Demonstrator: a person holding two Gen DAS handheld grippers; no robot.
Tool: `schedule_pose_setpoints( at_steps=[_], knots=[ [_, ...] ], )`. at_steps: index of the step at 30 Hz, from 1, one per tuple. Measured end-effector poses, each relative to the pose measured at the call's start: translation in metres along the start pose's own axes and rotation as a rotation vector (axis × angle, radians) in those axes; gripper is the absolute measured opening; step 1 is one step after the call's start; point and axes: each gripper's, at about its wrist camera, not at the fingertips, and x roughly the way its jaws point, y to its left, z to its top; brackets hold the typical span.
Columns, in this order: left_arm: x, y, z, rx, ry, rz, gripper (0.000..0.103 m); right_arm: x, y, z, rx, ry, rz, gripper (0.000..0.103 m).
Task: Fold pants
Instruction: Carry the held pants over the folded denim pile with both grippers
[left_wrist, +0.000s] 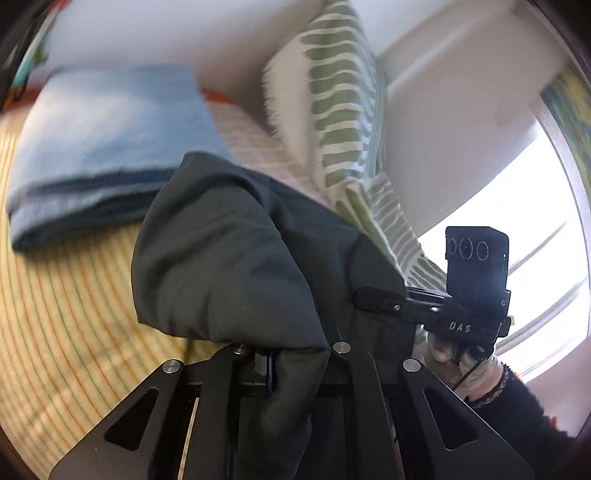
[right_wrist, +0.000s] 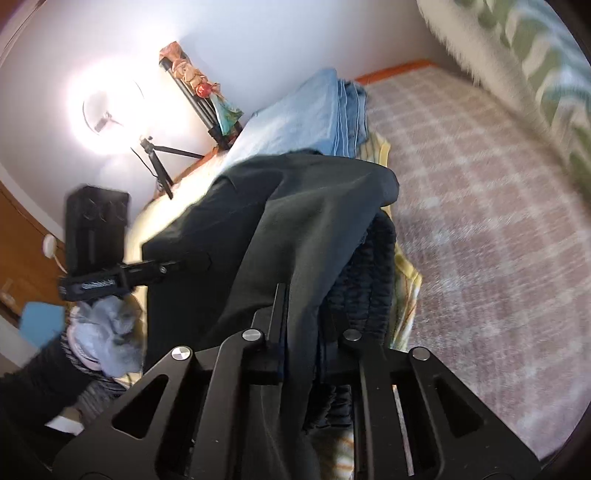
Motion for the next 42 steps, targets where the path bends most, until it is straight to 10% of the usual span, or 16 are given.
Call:
schedule_pose_setpoints(
  at_steps=[19, 42],
  knots=[
    [-0.098, -0.054, 0.053, 0.156, -0.170, -0.001, 0.010, -0.095, 0.109, 0.071, -0.228, -0.183, -0.156, 0.012],
    [-0.101, 0.067, 0.167, 0.190, -0.232, 0.212, 0.010, 0.048, 0.112, 0.227, -0.317, -0.148, -0.101, 0.012]
  ],
)
